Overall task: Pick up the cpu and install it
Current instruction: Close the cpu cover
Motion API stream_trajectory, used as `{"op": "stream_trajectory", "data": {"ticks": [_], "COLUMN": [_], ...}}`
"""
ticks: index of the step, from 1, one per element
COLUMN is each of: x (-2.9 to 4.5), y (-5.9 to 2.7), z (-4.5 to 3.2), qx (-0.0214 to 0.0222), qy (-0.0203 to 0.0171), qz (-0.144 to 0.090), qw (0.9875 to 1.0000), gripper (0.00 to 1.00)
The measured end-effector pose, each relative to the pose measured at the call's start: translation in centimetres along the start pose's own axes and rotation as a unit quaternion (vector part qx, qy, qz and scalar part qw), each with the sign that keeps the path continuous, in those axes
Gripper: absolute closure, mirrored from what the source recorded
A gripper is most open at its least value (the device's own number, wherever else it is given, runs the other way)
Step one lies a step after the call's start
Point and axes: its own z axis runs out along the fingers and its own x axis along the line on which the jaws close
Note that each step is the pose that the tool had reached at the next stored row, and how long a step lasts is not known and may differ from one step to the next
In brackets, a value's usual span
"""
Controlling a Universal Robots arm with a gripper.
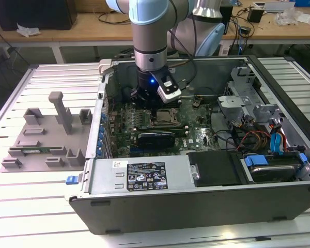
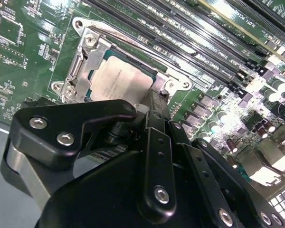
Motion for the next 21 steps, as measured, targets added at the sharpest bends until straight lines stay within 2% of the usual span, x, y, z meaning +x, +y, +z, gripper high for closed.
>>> {"op": "stream_trajectory", "data": {"ticks": [5, 9, 10, 12, 15, 18, 21], "x": [0.74, 0.8, 0.79, 0.75, 0.71, 0.69, 0.68], "y": [-0.01, -0.01, -0.01, -0.01, -0.01, -0.01, -0.01], "z": [-0.03, -0.22, -0.39, -1.54, -2.44, -3.01, -3.08], "qx": [0.0, 0.0, 0.0001, 0.0001, 0.0, 0.0001, 0.0], "qy": [0.0, 0.0, 0.0001, 0.0, 0.0, 0.0, -0.0001], "qz": [0.0, 0.0, 0.0, 0.0, 0.0, 0.0, 0.0], "qw": [1.0, 1.0, 1.0, 1.0, 1.0, 1.0, 1.0], "gripper": [0.89, 0.89, 0.89, 0.89, 0.89, 0.89, 0.89]}}
